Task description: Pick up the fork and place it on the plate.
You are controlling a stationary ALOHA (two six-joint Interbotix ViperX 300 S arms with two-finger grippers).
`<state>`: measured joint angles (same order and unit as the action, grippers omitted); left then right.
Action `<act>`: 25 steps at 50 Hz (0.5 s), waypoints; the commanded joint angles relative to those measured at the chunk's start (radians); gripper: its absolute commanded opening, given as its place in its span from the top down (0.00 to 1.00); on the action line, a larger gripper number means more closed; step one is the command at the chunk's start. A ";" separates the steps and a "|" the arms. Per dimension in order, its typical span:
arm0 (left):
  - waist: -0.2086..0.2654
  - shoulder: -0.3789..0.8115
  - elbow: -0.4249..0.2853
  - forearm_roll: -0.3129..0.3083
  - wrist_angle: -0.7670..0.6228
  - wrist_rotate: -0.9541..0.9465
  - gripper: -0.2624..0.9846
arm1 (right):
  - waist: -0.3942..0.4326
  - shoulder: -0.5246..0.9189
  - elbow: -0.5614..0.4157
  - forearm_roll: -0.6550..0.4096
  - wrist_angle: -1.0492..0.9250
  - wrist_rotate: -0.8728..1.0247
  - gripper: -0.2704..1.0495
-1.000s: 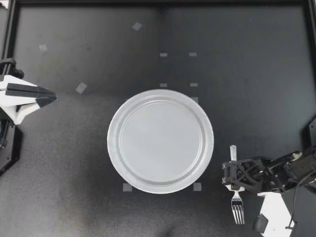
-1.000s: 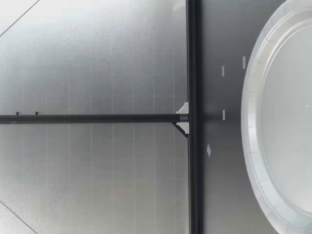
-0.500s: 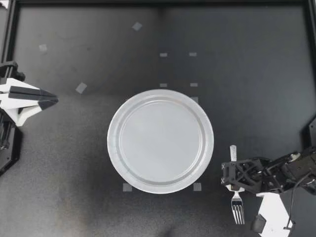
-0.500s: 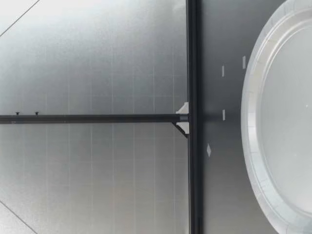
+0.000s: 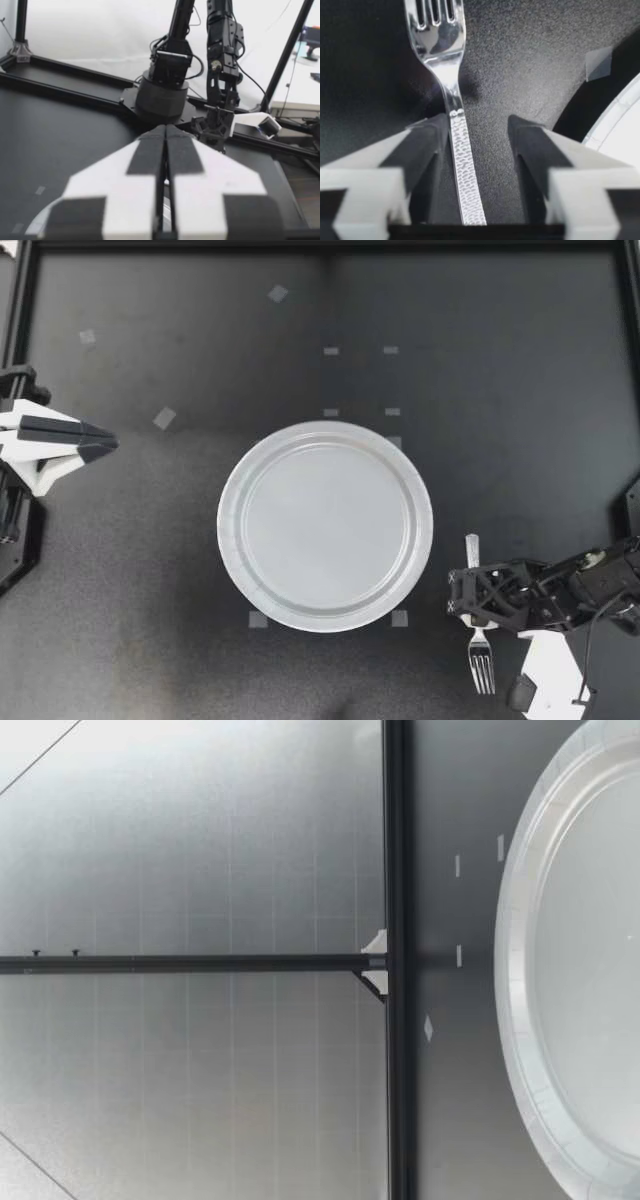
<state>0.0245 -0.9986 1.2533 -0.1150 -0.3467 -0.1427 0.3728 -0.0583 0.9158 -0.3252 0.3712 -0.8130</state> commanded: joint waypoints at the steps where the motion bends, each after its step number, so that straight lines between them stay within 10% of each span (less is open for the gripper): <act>1: 0.003 0.003 -0.009 0.003 -0.011 0.002 0.82 | -0.002 -0.008 -0.015 0.003 -0.003 0.002 0.43; 25: 0.003 0.000 -0.005 0.003 -0.011 0.002 0.82 | 0.035 0.040 -0.015 0.020 -0.003 0.005 0.46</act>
<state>0.0245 -1.0017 1.2594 -0.1150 -0.3482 -0.1427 0.3958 -0.0153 0.9158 -0.3114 0.3728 -0.8115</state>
